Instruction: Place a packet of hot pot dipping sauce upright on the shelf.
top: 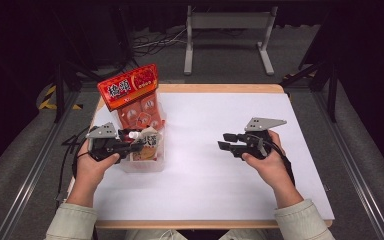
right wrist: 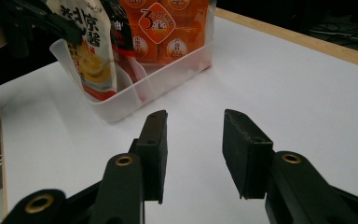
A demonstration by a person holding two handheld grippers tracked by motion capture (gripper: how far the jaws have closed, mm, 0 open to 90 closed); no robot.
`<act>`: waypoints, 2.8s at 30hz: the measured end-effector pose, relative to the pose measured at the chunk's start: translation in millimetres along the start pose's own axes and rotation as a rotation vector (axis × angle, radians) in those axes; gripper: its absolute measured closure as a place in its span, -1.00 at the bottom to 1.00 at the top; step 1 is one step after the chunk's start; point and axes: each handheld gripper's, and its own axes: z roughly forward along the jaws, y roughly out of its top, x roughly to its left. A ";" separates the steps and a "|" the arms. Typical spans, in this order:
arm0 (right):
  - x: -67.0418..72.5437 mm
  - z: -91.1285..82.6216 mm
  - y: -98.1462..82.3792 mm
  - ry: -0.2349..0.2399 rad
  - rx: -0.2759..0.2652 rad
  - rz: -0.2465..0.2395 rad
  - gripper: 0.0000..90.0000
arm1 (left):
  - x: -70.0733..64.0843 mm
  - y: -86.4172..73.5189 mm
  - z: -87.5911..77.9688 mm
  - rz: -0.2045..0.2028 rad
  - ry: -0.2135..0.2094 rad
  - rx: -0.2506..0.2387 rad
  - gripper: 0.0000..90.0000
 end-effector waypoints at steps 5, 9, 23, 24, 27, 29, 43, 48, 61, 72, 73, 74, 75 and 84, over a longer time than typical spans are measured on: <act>0.1 -0.1 0.1 0.004 -0.004 0.004 0.35 | 0.3 -3.6 0.4 -0.004 0.017 0.015 0.95; 0.1 0.3 0.2 0.003 -0.003 0.002 0.34 | 0.6 -5.3 0.5 -0.001 0.021 0.017 0.95; 0.1 -0.4 0.5 0.004 -0.007 0.003 0.33 | 5.8 -16.3 -13.7 -0.028 0.051 0.047 0.88; 0.2 -0.3 0.5 0.004 -0.007 0.002 0.33 | 6.6 -17.1 -15.0 -0.033 0.054 0.049 0.87; 0.2 -0.6 0.7 0.004 -0.012 0.004 0.32 | 7.2 -17.7 -16.2 -0.039 0.050 0.047 0.84; -0.3 -1.3 0.6 0.002 -0.014 0.003 0.32 | 7.2 -18.0 -17.1 -0.041 0.053 0.041 0.82; -1.7 -16.0 -2.5 -0.014 -0.055 0.004 0.11 | -6.9 -12.8 -44.6 0.006 0.159 -0.066 -0.19; -3.8 -26.0 -7.7 -0.051 -0.089 0.000 -0.04 | -13.4 -17.5 -62.6 -0.041 0.195 -0.082 -0.82; -12.1 -49.1 -28.2 -0.151 -0.130 0.011 -0.15 | -15.5 -47.4 -68.4 -0.096 0.302 -0.040 -0.92; -25.6 -66.0 -66.8 -0.250 -0.122 0.055 -0.17 | -7.2 -72.4 -44.5 -0.178 0.257 -0.064 -0.92; -27.2 -65.9 -70.4 -0.265 -0.120 0.057 -0.18 | -6.7 -77.2 -39.4 -0.175 0.257 -0.064 -0.91; -30.0 -65.1 -76.4 -0.280 -0.120 0.070 -0.18 | -6.5 -80.1 -36.3 -0.169 0.258 -0.054 -0.91; -31.9 -64.4 -80.6 -0.289 -0.116 0.074 -0.18 | -6.0 -82.6 -33.6 -0.166 0.256 -0.050 -0.91; -41.3 -52.9 -103.4 -0.332 -0.069 0.097 -0.18 | -4.9 -88.1 -21.3 -0.149 0.241 -0.026 -0.91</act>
